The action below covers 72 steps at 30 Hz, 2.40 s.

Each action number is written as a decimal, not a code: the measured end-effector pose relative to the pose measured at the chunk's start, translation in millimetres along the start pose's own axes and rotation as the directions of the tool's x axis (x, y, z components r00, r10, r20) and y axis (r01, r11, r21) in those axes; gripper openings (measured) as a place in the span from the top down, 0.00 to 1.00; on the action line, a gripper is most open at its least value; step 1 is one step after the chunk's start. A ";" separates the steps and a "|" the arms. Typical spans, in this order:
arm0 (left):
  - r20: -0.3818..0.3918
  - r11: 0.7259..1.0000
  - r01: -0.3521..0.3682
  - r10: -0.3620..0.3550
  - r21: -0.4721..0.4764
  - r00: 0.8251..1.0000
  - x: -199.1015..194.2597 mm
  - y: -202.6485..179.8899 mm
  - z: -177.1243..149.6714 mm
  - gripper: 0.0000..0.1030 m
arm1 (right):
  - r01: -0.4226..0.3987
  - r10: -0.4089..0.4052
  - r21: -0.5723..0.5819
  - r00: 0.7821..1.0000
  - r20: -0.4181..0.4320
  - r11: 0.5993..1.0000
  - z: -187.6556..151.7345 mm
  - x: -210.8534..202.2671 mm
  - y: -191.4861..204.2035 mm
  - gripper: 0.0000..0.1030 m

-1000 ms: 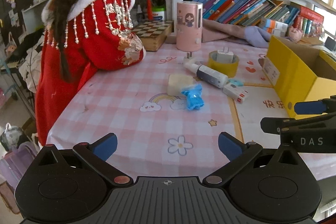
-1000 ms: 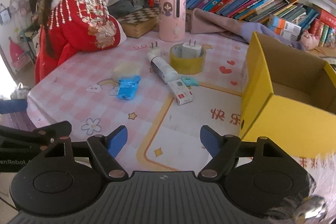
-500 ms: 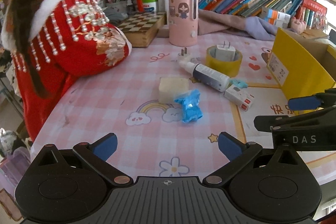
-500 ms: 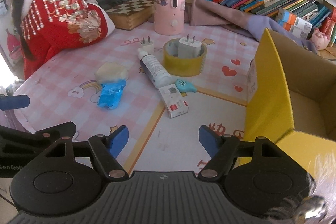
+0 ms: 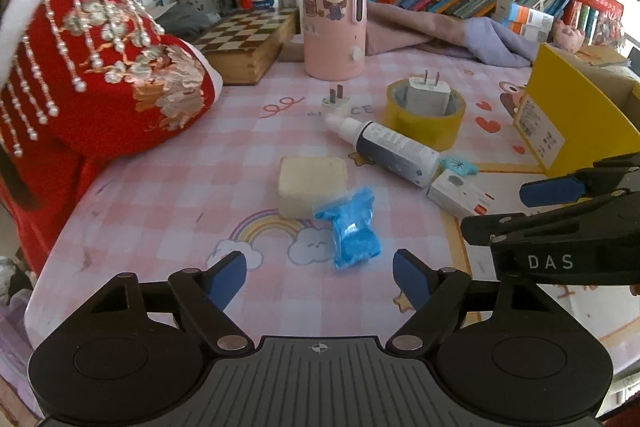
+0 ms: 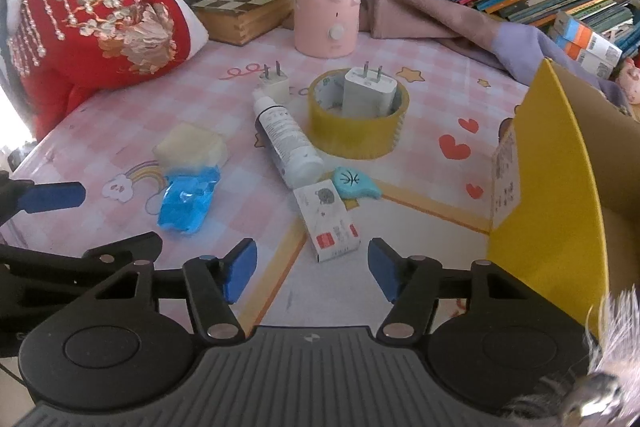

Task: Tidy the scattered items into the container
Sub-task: 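Grasp the blue wrapped packet with the left tool while the right tool grasps the white card box, then carry the blue packet and white card box with both tools over the yellow box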

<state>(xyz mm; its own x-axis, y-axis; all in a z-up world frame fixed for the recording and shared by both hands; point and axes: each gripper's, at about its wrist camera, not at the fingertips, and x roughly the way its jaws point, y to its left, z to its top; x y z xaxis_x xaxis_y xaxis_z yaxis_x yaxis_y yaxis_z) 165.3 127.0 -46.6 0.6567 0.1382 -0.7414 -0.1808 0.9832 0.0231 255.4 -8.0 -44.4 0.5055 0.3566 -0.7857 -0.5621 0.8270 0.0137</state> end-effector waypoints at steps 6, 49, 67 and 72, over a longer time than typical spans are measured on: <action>-0.019 1.000 0.023 -0.023 0.002 1.000 19.9 -0.9 10.1 0.23 | 0.012 -0.011 0.022 0.999 -0.041 1.000 11.4 21.0 -7.6 0.50; 0.010 0.993 0.122 -0.122 -0.002 0.992 -8.0 4.4 0.7 0.74 | -0.006 0.006 0.021 1.000 -0.004 1.000 -0.8 -5.1 6.1 0.73; 0.099 0.994 0.113 -0.114 0.016 0.989 -94.1 0.6 -49.6 0.74 | -0.004 -0.001 0.058 0.997 0.079 0.998 -61.8 -83.9 31.6 0.73; 0.114 0.993 0.117 -0.119 0.024 0.986 -115.6 -3.3 -66.1 0.74 | 0.000 -0.007 0.073 0.995 0.099 0.997 -82.3 -106.7 37.8 0.73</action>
<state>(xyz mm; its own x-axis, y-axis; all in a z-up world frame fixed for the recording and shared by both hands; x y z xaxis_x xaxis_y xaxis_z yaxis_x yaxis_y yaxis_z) 41.6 99.9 -5.2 0.7524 0.0331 -0.6579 -0.0852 0.9952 -0.0474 126.4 -50.6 -11.0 0.5722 0.3918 -0.7205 -0.5130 0.8564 0.0583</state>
